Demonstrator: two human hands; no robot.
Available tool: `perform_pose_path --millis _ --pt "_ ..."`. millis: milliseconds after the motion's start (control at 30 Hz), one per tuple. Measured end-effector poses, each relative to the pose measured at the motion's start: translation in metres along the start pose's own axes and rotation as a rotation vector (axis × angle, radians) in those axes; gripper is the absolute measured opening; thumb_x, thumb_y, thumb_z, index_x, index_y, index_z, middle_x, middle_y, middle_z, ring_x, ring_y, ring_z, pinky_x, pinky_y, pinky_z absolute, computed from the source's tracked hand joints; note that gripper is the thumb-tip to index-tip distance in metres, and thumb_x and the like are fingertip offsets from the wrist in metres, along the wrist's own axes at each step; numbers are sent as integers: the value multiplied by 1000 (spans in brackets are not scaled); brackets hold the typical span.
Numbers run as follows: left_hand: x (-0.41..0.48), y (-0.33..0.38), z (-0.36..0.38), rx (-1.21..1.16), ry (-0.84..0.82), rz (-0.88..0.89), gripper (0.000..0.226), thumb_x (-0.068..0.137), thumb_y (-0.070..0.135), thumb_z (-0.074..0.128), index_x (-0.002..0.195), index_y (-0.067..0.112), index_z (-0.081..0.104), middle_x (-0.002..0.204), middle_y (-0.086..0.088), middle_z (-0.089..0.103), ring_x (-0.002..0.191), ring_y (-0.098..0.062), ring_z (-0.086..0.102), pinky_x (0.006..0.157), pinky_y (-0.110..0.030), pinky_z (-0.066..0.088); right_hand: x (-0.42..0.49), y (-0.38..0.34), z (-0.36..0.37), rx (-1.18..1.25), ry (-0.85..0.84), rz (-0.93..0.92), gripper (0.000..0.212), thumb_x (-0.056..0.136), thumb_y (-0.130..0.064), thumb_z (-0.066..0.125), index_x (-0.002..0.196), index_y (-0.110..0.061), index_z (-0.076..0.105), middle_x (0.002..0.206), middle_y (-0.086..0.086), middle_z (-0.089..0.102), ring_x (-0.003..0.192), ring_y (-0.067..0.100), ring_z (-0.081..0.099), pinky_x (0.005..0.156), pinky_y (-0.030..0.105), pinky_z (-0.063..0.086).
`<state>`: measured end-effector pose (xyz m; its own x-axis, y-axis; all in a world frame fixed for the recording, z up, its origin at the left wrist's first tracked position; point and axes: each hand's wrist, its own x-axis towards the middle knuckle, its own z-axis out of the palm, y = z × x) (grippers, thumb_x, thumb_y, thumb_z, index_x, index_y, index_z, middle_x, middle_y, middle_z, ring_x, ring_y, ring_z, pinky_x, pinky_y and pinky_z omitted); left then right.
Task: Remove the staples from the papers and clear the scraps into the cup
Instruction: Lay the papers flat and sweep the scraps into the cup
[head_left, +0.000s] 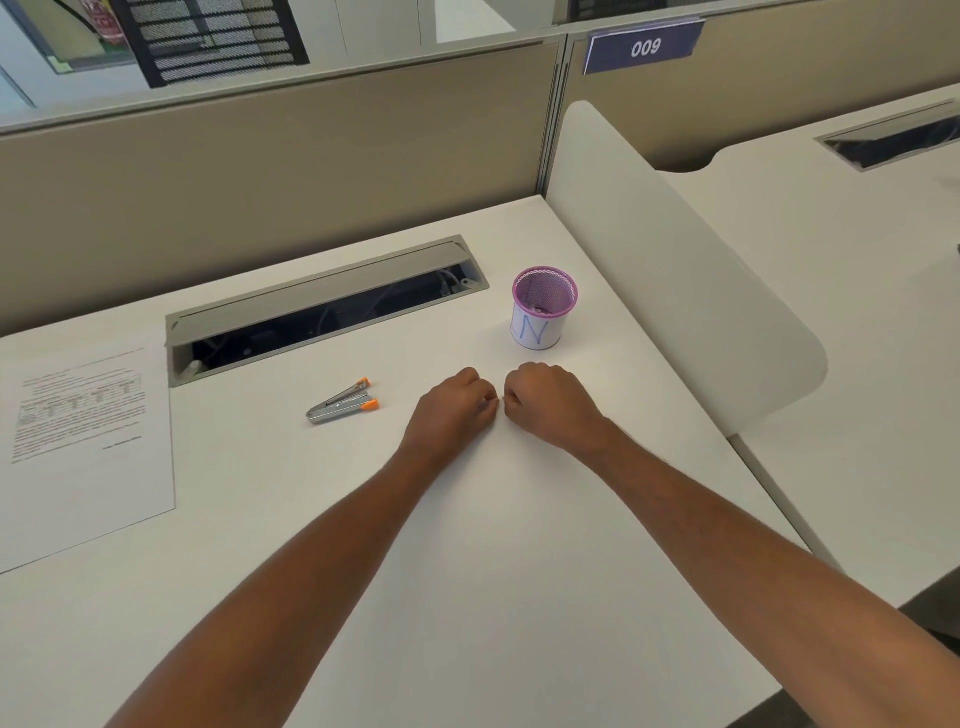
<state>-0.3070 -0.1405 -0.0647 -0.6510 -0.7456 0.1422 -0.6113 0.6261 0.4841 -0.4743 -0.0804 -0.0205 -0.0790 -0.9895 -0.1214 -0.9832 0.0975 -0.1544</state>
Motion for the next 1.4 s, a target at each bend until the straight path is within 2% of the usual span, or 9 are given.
perform_pose_path --millis 267,433,600,900,1000,1067,1200,1300,1400 --pt "6 1 2 -15 -40 -52 8 99 15 64 95 9 67 98 -12 63 82 -34 62 69 -45 53 -9 27 -26 456 253 163 13 89 -23 64 77 -17 68 73 -7 65 72 22 62 69 42 57" --pt "11 -1 -6 -385 2 -316 12 92 7 65 81 7 63 81 -4 65 77 -18 54 71 -35 43 12 43 -62 623 495 239 16 91 -31 66 85 -19 75 81 -7 73 73 19 67 73 38 59" --pt "10 -4 -17 -645 31 -493 12 99 12 67 89 13 74 82 8 68 66 6 57 64 -12 45 34 53 -74 594 499 283 15 93 -28 68 86 -17 76 83 -5 76 79 21 69 75 41 60" --pt "6 -11 -11 -701 24 -553 14 103 32 72 95 23 80 81 11 72 71 -8 60 75 -31 51 33 63 -73 772 495 320 17 94 -17 67 99 -21 82 90 -9 79 72 14 70 78 39 62" --pt "3 -7 -9 -614 90 -476 10 105 24 69 103 20 79 99 2 76 84 -13 68 86 -38 58 21 52 -70 755 550 277 11 93 -21 71 95 -23 82 88 -10 78 71 1 62 74 31 54" --pt "-5 -13 -3 -345 175 -268 18 104 21 67 117 18 78 122 -3 75 111 -23 69 100 -44 57 9 38 -59 712 483 180 9 92 -23 73 90 -23 82 87 -11 78 68 0 60 74 30 53" --pt "-24 -32 9 109 21 -2 57 107 40 49 157 13 57 174 -10 43 164 -37 34 125 -55 34 -7 16 -25 472 222 -47 12 96 -24 71 95 -25 82 98 -7 78 81 12 65 80 38 58" --pt "-34 -38 14 241 -104 42 71 113 50 23 173 14 28 184 -7 17 171 -31 14 137 -56 17 -6 7 -6 268 78 -112 23 106 -28 58 113 -26 80 113 1 71 102 27 67 84 41 55" --pt "-39 -38 17 303 -89 56 71 114 52 20 175 15 21 184 -6 14 172 -28 11 138 -53 12 2 3 2 123 29 -154 27 109 -28 52 119 -23 77 116 5 67 105 32 67 83 42 53"
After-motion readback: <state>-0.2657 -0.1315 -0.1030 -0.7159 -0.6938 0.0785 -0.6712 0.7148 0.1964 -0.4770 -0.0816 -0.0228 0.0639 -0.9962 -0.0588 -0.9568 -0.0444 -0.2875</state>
